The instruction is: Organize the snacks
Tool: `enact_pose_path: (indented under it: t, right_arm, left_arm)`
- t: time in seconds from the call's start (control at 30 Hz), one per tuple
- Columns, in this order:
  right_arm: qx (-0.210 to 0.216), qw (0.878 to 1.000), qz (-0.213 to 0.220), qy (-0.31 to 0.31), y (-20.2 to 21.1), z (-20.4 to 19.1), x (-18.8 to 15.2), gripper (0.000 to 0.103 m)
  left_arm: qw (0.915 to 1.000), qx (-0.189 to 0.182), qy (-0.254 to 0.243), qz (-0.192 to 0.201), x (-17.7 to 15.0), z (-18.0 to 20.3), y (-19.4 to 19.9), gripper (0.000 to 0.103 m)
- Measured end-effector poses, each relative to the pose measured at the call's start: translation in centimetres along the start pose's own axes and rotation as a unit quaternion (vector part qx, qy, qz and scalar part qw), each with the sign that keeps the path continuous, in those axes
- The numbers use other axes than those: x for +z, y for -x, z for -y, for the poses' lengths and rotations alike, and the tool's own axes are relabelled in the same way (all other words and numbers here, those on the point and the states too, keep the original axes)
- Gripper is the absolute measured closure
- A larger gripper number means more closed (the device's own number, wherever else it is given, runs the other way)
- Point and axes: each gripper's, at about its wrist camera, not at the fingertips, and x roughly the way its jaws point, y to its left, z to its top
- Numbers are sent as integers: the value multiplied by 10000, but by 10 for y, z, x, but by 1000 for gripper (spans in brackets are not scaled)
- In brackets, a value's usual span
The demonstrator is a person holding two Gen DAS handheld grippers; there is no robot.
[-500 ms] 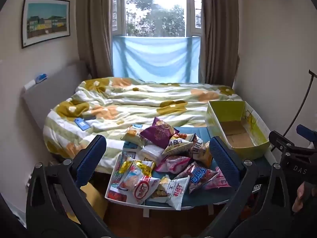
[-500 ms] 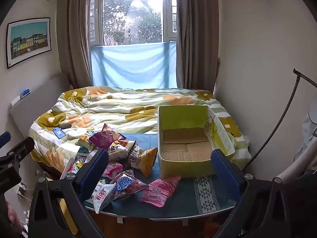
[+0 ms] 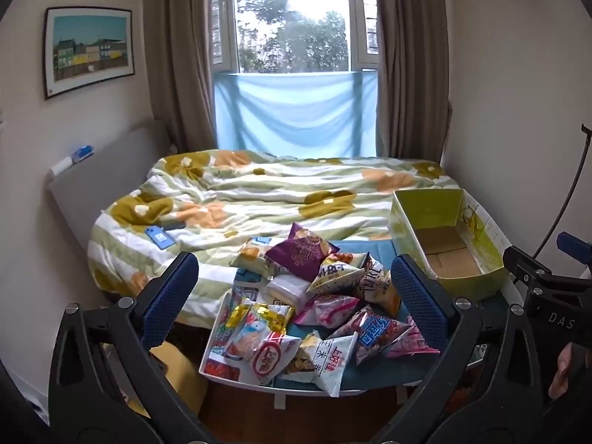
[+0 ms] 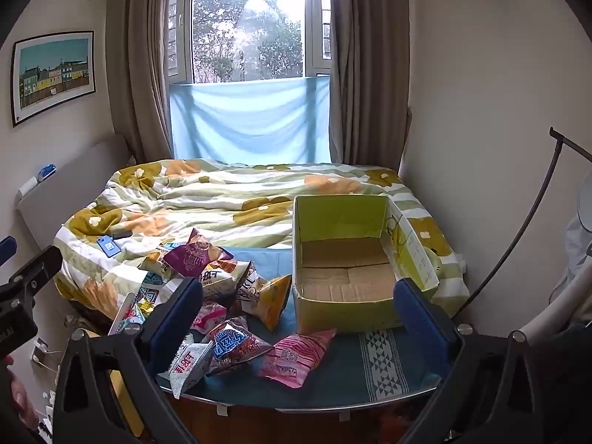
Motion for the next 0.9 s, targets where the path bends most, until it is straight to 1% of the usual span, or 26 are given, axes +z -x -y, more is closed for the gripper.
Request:
enact_pose_path:
  t: [0.37,0.9]
  right_arm:
    - [31,10000,-65,-31,-2,1,1,1]
    - [51,9999,-89,-38,-5,2,0,1]
  left_arm:
    - [9999,-44,-31,-120,-1,6,-4,0]
    - [9999,-44,-14,-145,1,11,-10,0]
